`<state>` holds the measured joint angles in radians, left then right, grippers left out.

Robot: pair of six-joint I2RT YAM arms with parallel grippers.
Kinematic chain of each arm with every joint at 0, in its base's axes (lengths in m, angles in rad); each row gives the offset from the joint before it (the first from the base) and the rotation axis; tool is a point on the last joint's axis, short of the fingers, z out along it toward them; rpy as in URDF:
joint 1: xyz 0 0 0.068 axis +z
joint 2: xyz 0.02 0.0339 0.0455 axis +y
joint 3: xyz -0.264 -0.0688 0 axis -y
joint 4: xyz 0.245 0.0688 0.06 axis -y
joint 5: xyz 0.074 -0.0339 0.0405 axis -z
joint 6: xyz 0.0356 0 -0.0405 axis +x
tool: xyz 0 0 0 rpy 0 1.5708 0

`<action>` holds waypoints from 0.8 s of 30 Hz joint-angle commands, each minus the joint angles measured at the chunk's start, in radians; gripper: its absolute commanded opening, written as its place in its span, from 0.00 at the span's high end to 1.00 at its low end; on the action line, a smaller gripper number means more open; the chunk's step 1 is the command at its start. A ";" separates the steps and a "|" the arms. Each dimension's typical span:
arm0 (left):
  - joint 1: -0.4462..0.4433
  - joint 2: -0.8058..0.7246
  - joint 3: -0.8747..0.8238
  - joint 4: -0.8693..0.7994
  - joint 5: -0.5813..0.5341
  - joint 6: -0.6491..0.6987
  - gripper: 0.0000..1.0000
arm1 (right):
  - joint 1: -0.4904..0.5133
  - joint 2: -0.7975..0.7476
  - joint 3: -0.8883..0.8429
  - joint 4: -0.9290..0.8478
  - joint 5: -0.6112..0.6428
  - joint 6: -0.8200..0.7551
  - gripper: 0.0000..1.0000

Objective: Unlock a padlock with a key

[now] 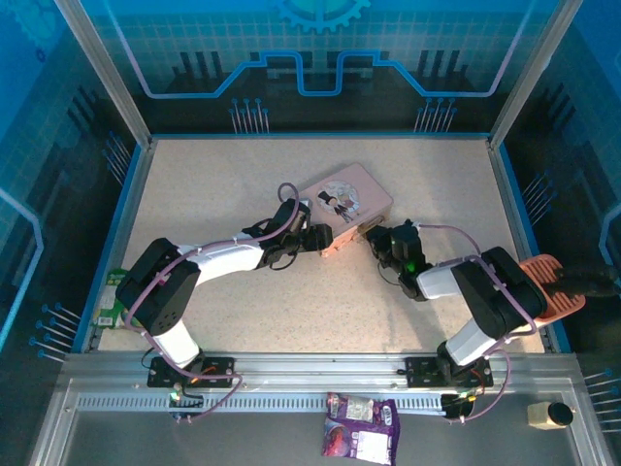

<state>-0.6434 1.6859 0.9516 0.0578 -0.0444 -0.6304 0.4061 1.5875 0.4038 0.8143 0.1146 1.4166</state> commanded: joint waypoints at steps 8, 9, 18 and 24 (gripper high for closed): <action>0.009 -0.086 -0.018 -0.049 0.084 0.063 0.30 | -0.016 -0.223 -0.017 -0.220 -0.183 -0.234 1.00; 0.007 -0.106 -0.025 -0.062 0.077 0.084 0.30 | -0.014 -0.274 -0.016 -0.277 -0.203 -0.278 1.00; 0.007 -0.469 -0.337 0.051 -0.045 0.162 0.29 | 0.114 -0.662 0.059 -0.908 -0.111 -0.653 1.00; 0.012 -0.714 -0.501 0.086 -0.116 0.241 0.26 | 0.260 -0.752 0.080 -1.077 -0.043 -0.730 1.00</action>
<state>-0.6369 1.0504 0.5003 0.0959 -0.0986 -0.4568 0.6090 0.8585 0.4541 -0.0940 0.0193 0.7784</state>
